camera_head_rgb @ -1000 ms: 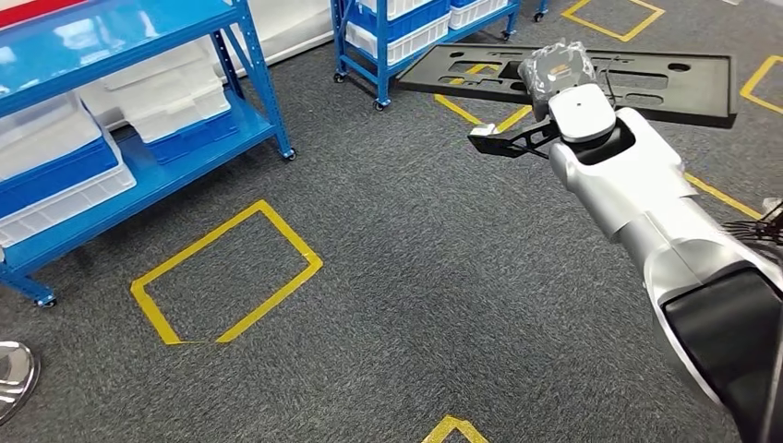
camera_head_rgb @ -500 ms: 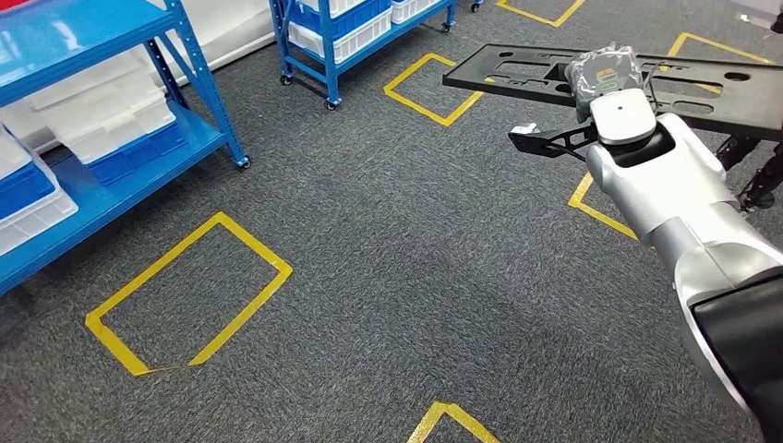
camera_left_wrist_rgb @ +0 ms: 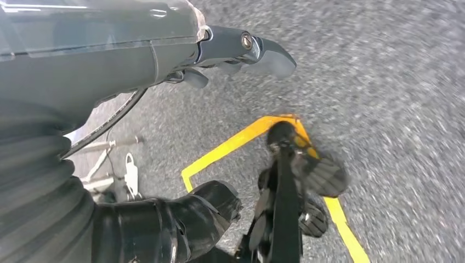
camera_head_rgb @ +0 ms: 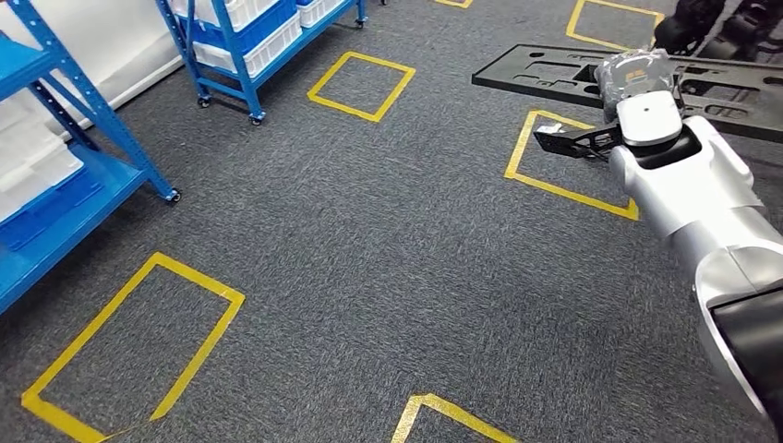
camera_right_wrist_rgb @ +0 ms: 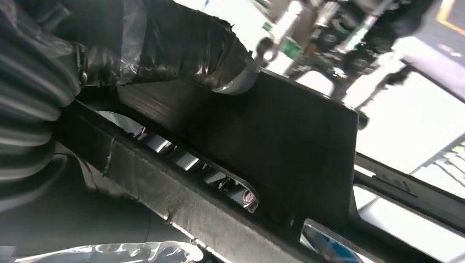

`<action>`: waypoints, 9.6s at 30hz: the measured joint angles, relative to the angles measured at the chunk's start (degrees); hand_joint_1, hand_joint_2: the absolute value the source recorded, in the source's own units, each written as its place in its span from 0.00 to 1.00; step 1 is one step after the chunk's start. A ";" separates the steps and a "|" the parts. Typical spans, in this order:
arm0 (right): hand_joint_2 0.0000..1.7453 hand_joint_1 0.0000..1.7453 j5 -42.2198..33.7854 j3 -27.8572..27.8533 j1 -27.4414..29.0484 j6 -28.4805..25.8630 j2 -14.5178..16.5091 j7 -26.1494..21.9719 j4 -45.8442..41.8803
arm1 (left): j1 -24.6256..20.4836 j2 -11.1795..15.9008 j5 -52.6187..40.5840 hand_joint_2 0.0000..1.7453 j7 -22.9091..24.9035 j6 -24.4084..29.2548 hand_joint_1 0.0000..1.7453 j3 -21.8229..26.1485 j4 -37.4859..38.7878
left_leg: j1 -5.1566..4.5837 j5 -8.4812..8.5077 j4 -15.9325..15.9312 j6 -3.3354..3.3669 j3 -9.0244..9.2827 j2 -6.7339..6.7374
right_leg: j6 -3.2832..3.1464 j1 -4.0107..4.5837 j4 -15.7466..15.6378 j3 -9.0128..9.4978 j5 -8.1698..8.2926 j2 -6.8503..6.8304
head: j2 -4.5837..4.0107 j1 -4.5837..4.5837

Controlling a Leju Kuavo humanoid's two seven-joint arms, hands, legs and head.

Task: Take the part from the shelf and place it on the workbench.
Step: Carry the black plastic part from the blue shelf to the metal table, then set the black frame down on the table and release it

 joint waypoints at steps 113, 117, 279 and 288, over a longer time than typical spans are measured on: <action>1.00 1.00 6.14 -18.99 16.35 2.27 -8.02 -3.49 -18.04 | 0.30 -1.22 -7.83 1.00 1.71 0.08 0.00 -5.17 0.26 | -0.30 0.76 -7.69 1.91 4.15 7.42 | 2.24 0.65 -0.90 0.11 0.65 -8.03 | 0.00 0.49; 1.00 1.00 6.09 -18.18 13.76 1.97 -5.40 -3.42 -16.79 | -0.05 -1.26 -6.97 1.00 1.98 0.32 0.00 -5.14 0.26 | -0.10 -2.10 -3.78 0.73 3.11 4.76 | 1.05 -0.18 -1.72 0.87 0.93 -5.43 | -0.01 0.43; 1.00 1.00 -5.37 -15.22 13.19 -7.31 4.79 -7.56 -0.98 | 0.04 -1.86 -1.32 1.00 4.67 -0.76 0.00 -1.57 0.32 | -0.32 6.49 -4.82 1.23 -1.56 1.36 | -0.09 0.32 -0.80 4.80 -3.16 -4.40 | -0.01 0.20; 1.00 1.00 -5.87 -16.51 18.71 -9.79 5.18 -8.06 0.24 | -0.15 -1.59 -1.24 1.00 3.50 -0.85 0.00 -1.55 0.31 | 0.22 5.49 -9.65 2.37 2.14 1.24 | 2.28 -0.43 11.27 -1.79 -8.63 -4.61 | -0.01 0.24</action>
